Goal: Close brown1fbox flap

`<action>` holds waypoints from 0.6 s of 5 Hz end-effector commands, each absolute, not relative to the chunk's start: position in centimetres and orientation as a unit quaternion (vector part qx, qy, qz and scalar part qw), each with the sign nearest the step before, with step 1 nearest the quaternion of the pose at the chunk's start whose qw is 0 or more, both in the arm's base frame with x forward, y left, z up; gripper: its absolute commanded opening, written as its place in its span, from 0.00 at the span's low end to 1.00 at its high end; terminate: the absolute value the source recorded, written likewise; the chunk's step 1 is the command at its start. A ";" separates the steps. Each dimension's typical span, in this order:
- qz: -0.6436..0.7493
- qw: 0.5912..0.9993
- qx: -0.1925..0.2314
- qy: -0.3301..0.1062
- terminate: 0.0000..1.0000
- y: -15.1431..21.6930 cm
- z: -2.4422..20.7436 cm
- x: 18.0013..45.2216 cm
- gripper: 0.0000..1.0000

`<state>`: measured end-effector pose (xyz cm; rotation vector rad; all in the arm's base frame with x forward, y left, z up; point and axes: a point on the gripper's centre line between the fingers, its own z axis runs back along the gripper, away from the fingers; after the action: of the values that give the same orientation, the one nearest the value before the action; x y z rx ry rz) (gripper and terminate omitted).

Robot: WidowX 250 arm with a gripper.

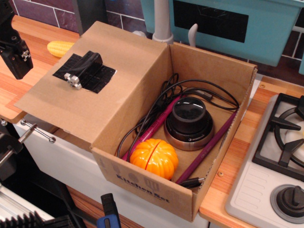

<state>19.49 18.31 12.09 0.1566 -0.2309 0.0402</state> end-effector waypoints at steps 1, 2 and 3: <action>0.020 0.990 0.078 -0.115 0.00 18.3 12.1 19.5 1.00; 0.023 0.997 -0.035 -0.070 0.00 19.1 10.9 20.3 1.00; 0.022 0.993 -0.104 -0.046 0.00 19.1 9.9 20.8 1.00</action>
<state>20.58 18.49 8.67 -0.2761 -0.0504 0.0647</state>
